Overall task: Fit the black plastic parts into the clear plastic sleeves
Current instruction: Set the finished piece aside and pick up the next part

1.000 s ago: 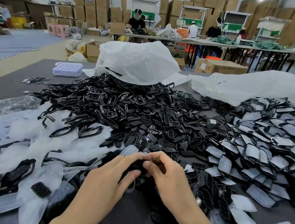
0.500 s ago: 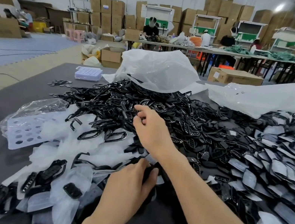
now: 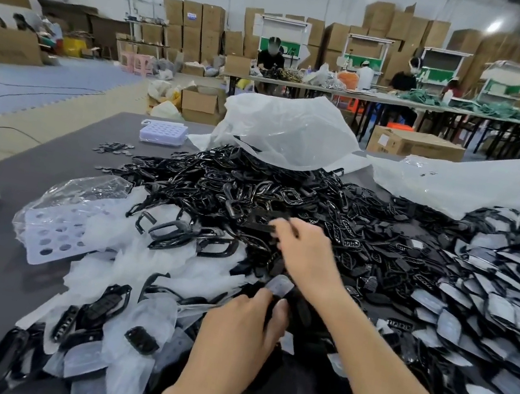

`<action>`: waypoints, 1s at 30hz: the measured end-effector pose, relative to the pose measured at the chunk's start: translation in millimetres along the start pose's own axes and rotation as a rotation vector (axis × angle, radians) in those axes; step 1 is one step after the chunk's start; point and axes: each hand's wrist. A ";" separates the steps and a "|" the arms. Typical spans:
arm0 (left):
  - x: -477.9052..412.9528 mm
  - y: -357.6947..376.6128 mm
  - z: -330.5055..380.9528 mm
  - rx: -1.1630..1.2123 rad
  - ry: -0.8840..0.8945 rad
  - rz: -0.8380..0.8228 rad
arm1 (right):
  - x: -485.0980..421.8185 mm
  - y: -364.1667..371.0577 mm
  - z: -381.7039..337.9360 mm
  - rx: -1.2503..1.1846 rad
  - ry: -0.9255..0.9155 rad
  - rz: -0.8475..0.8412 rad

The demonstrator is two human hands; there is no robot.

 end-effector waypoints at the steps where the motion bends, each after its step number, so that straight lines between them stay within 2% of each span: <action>1: -0.2 0.8 0.0 0.040 0.004 0.019 | 10.6 -16.8 7.3 -0.096 0.049 0.042; 5: -1.8 4.7 -1.7 0.135 0.009 0.071 | 67.5 -66.4 44.1 -0.411 0.259 0.171; 11: -2.6 6.4 -3.3 0.253 -0.021 0.047 | 92.5 -72.0 68.5 -0.566 0.299 0.252; 16: -2.4 6.7 -2.3 0.333 -0.070 0.037 | 92.1 -61.2 62.0 -0.671 0.289 0.120; 23: -4.0 7.1 -2.3 0.355 -0.101 0.017 | 94.0 -46.5 51.0 -1.041 0.401 -0.014; 30: -3.0 7.2 -2.7 0.409 -0.083 0.023 | 96.9 -47.8 47.7 -1.150 0.429 -0.014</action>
Point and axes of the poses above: each hand's wrist, its own x-axis away from the middle knuckle, its own y-axis out of the palm, z = x × y, and after that the axes turned 3 degrees about -x, right-handed
